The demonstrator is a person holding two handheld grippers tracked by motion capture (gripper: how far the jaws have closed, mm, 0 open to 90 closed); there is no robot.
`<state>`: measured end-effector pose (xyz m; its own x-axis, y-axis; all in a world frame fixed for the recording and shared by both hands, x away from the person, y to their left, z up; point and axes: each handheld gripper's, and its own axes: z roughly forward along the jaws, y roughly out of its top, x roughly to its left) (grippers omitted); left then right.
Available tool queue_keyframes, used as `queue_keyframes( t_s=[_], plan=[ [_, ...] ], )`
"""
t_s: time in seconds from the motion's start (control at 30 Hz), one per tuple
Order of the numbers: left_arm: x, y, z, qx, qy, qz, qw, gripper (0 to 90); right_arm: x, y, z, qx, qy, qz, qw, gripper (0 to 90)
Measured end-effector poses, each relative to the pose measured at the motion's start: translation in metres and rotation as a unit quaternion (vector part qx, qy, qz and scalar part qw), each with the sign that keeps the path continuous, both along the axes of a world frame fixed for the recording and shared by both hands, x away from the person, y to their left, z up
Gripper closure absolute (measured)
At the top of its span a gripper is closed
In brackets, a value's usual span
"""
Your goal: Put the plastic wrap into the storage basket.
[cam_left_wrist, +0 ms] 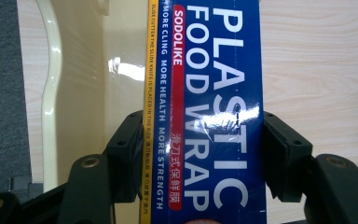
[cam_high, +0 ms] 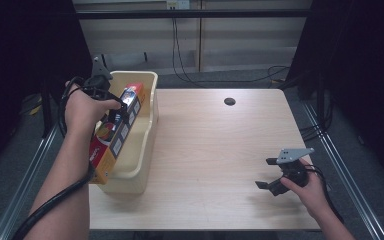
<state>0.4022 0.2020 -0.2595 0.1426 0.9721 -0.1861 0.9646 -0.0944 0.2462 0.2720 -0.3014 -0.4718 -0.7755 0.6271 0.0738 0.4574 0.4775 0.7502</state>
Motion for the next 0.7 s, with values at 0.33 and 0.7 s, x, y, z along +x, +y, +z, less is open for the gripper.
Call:
queue_keyframes(
  t_s=[0.33, 0.7],
  plan=[
    [-0.001, 0.0, -0.009, -0.004, 0.014, 0.008, 0.9999, 40.4, 0.0, 0.0, 0.0, 0.0, 0.0, 0.001, 1.0, 3.0],
    [-0.001, 0.002, -0.019, -0.002, 0.018, 0.011, 0.9998, 40.3, 0.0, 0.001, 0.0, -0.003, -0.002, 0.002, 1.0, 3.0]
  ],
)
